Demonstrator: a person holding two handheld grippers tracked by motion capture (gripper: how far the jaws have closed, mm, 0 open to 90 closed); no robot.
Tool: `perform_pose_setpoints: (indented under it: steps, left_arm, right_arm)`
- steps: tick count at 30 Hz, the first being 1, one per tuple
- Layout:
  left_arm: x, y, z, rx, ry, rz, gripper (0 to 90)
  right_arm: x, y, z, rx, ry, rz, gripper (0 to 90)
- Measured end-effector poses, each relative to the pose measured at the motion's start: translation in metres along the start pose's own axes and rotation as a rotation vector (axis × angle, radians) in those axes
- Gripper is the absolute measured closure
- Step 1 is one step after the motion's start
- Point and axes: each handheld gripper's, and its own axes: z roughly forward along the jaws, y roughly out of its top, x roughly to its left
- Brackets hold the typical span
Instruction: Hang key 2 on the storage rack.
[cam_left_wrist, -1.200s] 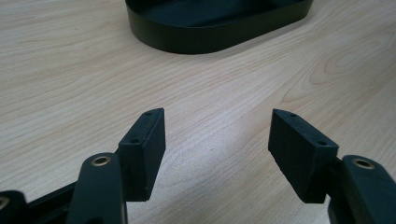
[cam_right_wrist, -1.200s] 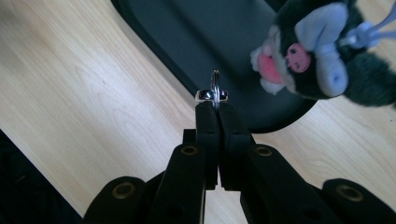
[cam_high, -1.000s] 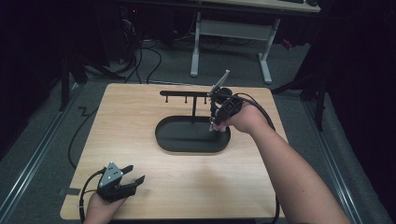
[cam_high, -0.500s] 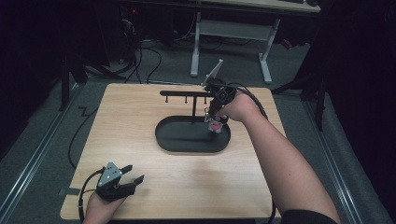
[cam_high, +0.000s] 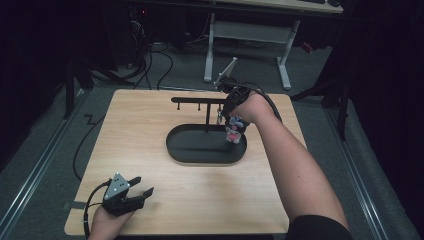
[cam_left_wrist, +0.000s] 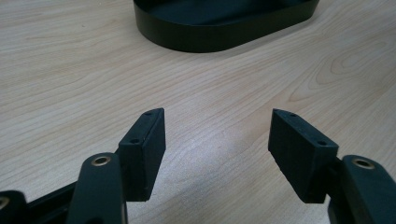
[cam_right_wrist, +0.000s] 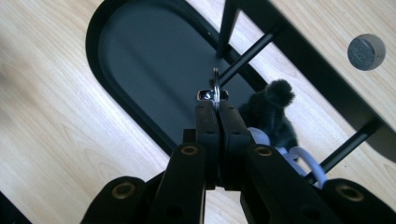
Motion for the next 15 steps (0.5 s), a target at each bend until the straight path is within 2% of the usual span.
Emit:
perform_pose_setpoints:
  steps: [5,9,15]
  left_arm:
    - [0.0,0.0,0.001,0.002,-0.001,0.001,37.3]
    - [0.0,-0.001,0.001,0.004,-0.001,0.002,37.4]
    - [0.0,0.0,0.001,0.002,-0.001,0.001,37.4]
  right_arm:
    - [-0.008,0.001,0.0,-0.03,0.01,0.032,89.1]
    - [-0.011,0.004,0.002,-0.037,0.002,0.027,89.0]
    - [-0.012,0.007,0.007,-0.047,-0.035,0.035,85.6]
